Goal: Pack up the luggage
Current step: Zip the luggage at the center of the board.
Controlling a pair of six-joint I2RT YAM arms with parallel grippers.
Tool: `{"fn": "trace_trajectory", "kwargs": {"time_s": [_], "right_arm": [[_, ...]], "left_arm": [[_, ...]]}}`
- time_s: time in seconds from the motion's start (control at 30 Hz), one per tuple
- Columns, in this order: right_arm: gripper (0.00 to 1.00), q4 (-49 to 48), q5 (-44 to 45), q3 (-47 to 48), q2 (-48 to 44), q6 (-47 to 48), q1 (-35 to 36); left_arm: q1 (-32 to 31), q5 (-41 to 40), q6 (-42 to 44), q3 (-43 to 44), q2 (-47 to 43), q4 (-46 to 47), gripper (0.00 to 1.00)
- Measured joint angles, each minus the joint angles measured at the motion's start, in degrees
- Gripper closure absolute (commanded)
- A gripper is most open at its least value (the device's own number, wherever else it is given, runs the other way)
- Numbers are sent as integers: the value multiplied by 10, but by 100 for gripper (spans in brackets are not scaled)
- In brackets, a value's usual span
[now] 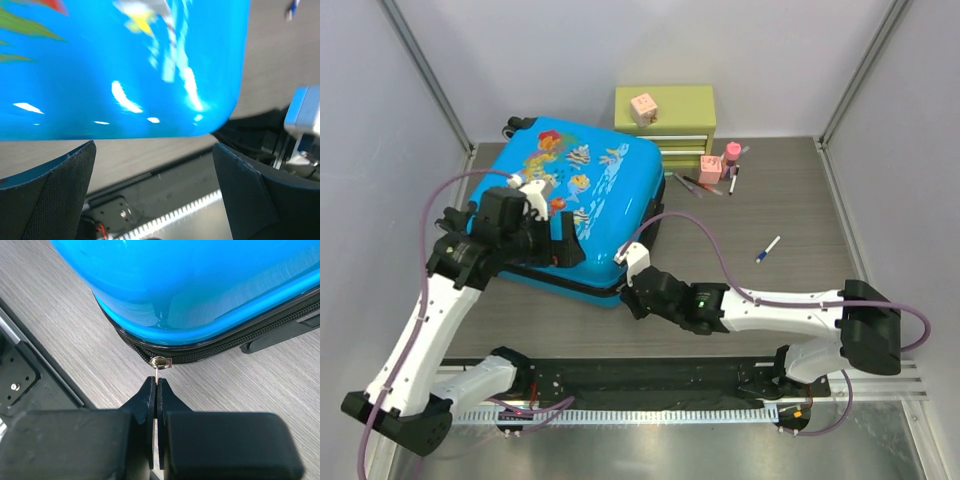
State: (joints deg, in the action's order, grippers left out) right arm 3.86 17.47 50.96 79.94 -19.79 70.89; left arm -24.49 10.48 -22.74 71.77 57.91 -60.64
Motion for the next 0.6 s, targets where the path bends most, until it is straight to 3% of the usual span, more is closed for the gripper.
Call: {"fn": "trace_trajectory", "kwargs": {"time_s": [0.17,0.4,0.6], "right_arm": [[99,19,1,-14,-29,-2,0],[99,42,7,-35,-64,-11,0],[99,51,15,-41,-75,-14,1]], "left_arm": [[65,-56,24,79,-8,-7,0],[285,-77,38,117,53,13,0],[384,-83,24,103,129,67,0]]}}
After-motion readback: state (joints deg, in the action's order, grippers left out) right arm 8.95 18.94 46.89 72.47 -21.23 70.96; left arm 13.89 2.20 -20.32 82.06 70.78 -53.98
